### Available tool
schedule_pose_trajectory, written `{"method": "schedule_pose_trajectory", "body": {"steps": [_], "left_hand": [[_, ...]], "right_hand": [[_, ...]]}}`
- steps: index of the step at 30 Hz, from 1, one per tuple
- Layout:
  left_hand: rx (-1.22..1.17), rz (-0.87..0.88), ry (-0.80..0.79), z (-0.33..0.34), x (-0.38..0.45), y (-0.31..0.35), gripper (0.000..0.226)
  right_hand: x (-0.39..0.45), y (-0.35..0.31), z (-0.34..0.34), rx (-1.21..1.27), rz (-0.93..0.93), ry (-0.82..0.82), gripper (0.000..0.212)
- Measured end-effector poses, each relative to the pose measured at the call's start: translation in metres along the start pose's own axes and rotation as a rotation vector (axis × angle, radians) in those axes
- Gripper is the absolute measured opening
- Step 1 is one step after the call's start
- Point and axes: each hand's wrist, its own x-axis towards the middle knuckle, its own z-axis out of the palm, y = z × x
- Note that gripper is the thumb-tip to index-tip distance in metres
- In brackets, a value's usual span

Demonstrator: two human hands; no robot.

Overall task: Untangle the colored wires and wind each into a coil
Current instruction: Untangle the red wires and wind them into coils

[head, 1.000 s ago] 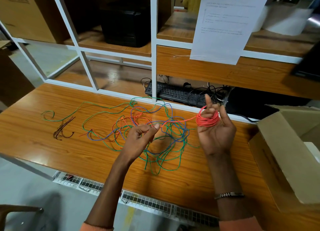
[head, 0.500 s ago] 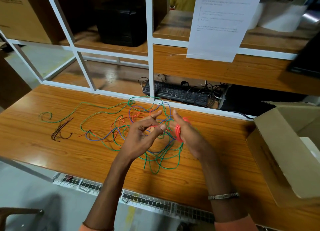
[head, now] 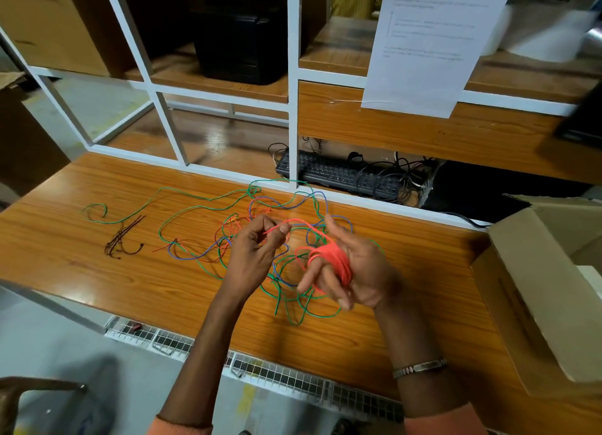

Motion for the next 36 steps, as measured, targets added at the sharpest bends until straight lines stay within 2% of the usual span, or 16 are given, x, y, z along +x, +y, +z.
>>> {"method": "schedule_pose_trajectory", "body": {"steps": [3, 6, 9, 13, 16, 21, 23, 25, 28, 30, 32, 36], "left_hand": [[0.001, -0.099, -0.046, 0.001, -0.005, -0.006, 0.051], [0.038, -0.052, -0.048, 0.0, -0.008, -0.004, 0.057], [0.131, -0.01, -0.065, 0.002, -0.01, 0.003, 0.047], [0.2, -0.025, -0.218, 0.009, -0.014, 0.005, 0.046], [0.196, -0.058, -0.29, 0.011, -0.017, 0.004, 0.041], [0.334, 0.039, -0.406, 0.013, -0.014, 0.012, 0.033], [0.362, 0.081, -0.411, 0.009, -0.013, 0.017, 0.022], [0.354, 0.092, -0.386, 0.006, -0.012, 0.022, 0.013], [0.357, 0.145, -0.356, 0.005, -0.01, 0.027, 0.007], [0.334, 0.188, -0.306, 0.005, -0.01, 0.029, 0.006], [0.269, 0.184, -0.259, 0.003, -0.01, 0.03, 0.01], [0.093, 0.071, -0.224, 0.001, -0.013, 0.03, 0.014]], "right_hand": [[-0.008, -0.005, -0.005, 0.216, -0.3, -0.103, 0.087], [-0.013, -0.01, -0.015, 0.624, -0.526, -0.178, 0.082], [-0.017, -0.011, -0.023, 0.753, -0.646, 0.024, 0.073], [-0.016, -0.011, -0.029, 0.879, -0.755, 0.228, 0.063], [-0.015, -0.013, -0.027, 0.832, -0.782, 0.414, 0.054], [0.0, -0.004, -0.028, 0.388, -0.632, 0.786, 0.051], [0.004, -0.001, -0.027, 0.224, -0.513, 0.87, 0.046], [0.007, 0.001, -0.024, 0.115, -0.355, 0.891, 0.057], [0.016, 0.008, -0.016, -0.018, -0.031, 0.789, 0.078], [0.021, 0.015, -0.01, -0.118, 0.099, 0.647, 0.092], [0.023, 0.018, -0.004, -0.192, 0.151, 0.544, 0.098], [0.02, 0.007, 0.01, -0.223, 0.144, 0.475, 0.097]]}}
